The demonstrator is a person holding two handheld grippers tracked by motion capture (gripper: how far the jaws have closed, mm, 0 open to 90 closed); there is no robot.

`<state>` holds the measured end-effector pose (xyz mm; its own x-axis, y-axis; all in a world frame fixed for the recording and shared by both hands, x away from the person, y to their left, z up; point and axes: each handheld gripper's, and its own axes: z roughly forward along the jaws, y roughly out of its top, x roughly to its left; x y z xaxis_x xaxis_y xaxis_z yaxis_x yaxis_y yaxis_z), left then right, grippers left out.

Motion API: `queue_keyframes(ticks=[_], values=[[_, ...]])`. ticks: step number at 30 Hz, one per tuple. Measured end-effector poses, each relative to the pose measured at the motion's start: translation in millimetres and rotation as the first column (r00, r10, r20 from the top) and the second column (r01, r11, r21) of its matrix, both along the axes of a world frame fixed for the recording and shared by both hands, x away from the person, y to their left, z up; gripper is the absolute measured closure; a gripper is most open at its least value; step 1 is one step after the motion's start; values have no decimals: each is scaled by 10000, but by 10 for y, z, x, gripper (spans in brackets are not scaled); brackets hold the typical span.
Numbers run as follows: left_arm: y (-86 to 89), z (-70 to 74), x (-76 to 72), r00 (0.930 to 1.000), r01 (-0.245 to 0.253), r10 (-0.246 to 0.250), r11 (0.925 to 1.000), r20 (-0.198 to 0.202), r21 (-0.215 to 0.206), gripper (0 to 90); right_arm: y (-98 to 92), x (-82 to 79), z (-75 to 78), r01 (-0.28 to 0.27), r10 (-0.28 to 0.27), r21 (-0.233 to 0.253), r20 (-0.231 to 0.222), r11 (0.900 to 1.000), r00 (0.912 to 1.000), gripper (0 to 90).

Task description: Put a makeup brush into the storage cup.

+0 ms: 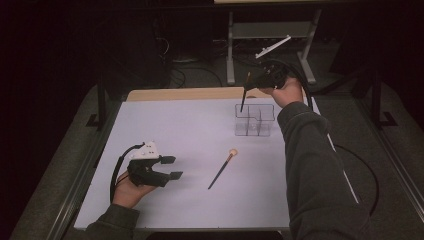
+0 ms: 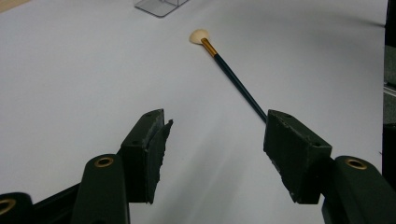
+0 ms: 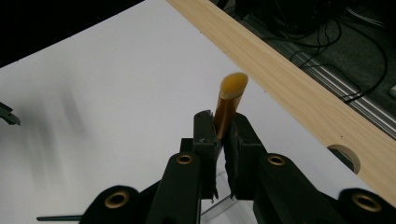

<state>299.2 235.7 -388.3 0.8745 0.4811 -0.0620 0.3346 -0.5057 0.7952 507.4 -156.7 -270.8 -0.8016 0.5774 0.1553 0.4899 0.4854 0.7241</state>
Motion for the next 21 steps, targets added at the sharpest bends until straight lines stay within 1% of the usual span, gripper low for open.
queue_keyframes(ticks=[2,3,9,14,21], values=[[0,-2,3,10000,31,-31,10000,3,-2,383,-3,3,-21,18,-18,31,-25,10000,10000,824],[-1,-3,3,10000,40,-40,10000,-15,3,383,-2,1,-31,69,-69,14,-108,10000,9999,824],[-5,-4,3,10000,64,-63,10000,-46,66,382,-24,2,-100,144,-144,56,-159,9999,9998,824],[-17,-9,-2,10000,33,-33,10000,-77,-20,381,-28,3,-122,238,-235,125,-211,9996,9995,824],[-15,-5,-3,10000,65,-65,10000,-70,26,380,6,7,-146,174,-173,86,-144,9998,9997,824]])
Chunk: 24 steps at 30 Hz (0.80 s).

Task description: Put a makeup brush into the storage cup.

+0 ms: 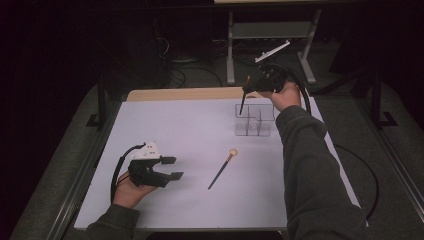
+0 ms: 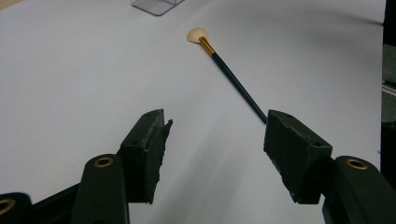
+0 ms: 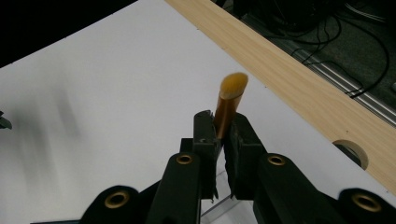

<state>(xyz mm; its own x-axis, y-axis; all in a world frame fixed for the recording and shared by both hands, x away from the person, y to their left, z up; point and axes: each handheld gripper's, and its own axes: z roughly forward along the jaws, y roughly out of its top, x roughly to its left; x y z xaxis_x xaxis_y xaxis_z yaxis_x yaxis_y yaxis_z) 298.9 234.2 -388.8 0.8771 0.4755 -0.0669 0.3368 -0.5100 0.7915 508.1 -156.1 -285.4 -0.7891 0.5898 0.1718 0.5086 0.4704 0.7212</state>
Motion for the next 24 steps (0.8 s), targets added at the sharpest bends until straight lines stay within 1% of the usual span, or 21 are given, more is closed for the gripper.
queue_keyframes(ticks=[2,5,7,9,11,19,21,22,23,24], values=[[1,3,-1,10000,5,-5,10000,0,-6,380,16,-2,-11,29,-29,-6,-92,10000,10000,823],[3,5,-3,10000,1,-1,10000,-9,-44,380,26,2,-26,25,-25,1,-100,10000,9999,823],[4,5,-4,10000,0,0,10000,-28,-55,380,28,9,-39,-15,15,17,-12,10000,10000,824],[2,3,-5,10000,-14,14,10000,-53,-60,380,37,9,-41,39,-39,40,-50,10000,10000,823],[1,2,-5,10000,-21,21,10000,-69,-70,380,42,18,-52,-14,14,28,22,10000,10000,823],[1,3,-3,10000,-9,9,10000,-22,-52,380,57,7,-122,33,-33,-11,-129,10000,9999,823],[-4,2,-6,10000,-35,34,9999,-67,-122,380,52,4,-154,34,-33,32,-162,10000,9999,823],[-5,1,-6,10000,-24,24,9999,-61,-110,380,50,1,-162,37,-37,-12,-168,10000,9999,823],[-3,2,2,10000,45,-45,10000,36,-45,380,50,-2,-168,53,-52,5,-213,10000,9998,823],[-3,3,7,9999,98,-98,10000,98,9,380,44,-1,-177,8,-8,1,-166,10000,9999,823]])
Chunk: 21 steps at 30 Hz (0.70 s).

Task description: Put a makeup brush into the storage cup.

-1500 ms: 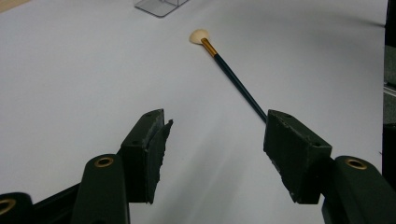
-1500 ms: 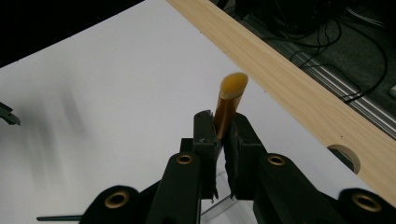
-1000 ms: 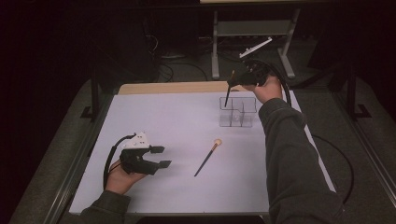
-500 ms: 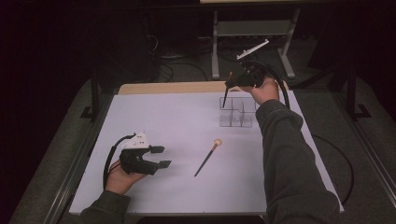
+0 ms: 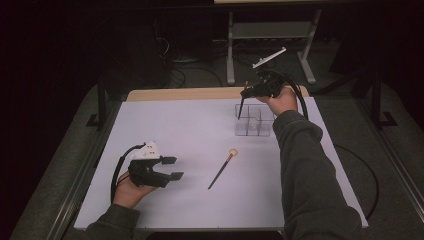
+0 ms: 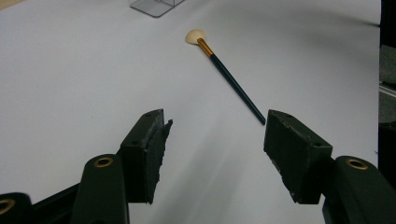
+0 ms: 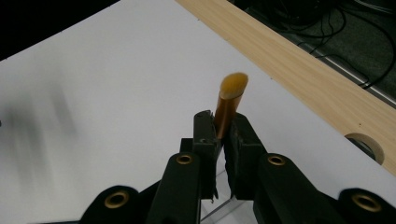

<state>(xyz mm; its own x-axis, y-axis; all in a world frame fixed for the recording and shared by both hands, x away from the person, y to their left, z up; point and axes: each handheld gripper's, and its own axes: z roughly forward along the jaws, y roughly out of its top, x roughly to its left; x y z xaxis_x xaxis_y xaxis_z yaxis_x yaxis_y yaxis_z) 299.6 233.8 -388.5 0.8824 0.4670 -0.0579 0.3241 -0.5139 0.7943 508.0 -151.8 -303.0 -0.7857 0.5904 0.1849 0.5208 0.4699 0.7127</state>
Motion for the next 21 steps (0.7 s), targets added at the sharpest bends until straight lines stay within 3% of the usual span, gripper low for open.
queue_keyframes(ticks=[21], values=[[-38,-11,-20,9998,-66,63,9999,-176,-131,379,-57,-93,-200,340,-341,-18,-267,9994,9991,822]])
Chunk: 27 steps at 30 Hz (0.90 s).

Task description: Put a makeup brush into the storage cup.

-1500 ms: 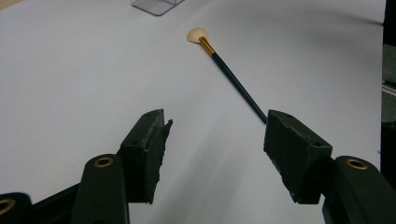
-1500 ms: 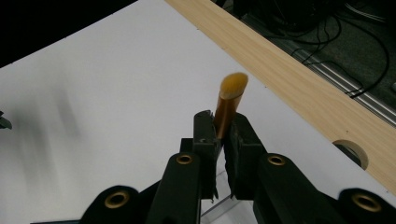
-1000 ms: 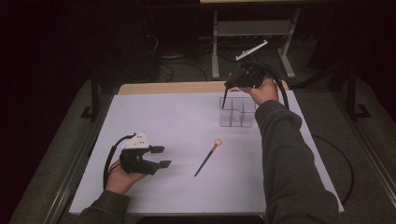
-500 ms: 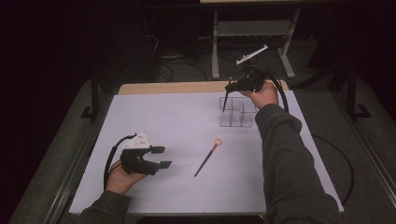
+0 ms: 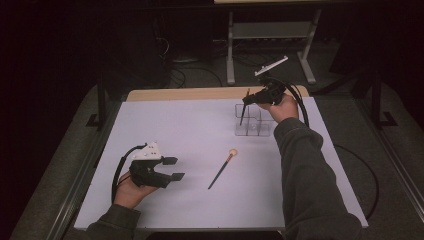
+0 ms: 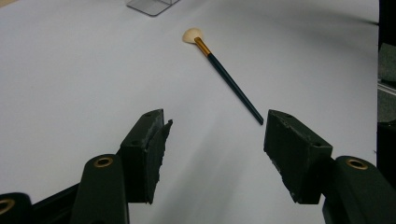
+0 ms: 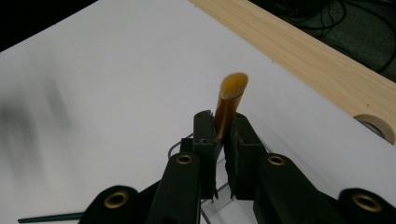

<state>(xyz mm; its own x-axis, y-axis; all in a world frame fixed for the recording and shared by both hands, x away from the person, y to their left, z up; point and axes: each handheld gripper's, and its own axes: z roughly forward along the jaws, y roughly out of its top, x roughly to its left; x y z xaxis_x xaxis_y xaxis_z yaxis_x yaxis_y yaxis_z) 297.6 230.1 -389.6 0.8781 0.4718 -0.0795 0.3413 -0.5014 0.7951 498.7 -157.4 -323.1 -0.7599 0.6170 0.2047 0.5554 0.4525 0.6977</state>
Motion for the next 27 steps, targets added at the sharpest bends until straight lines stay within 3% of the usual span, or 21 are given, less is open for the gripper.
queue_keyframes(ticks=[11,21,27], values=[[-18,-3,1,9999,117,-117,9998,-3,135,378,-21,-45,-105,146,-147,-94,-72,9998,9999,813],[-43,-10,1,9998,187,-186,9997,-37,169,382,-51,-90,-97,267,-267,-350,15,9990,9996,749],[-60,-13,-7,9997,231,-230,9996,-53,190,381,-88,-127,-75,234,-231,-262,108,9994,9997,727]])
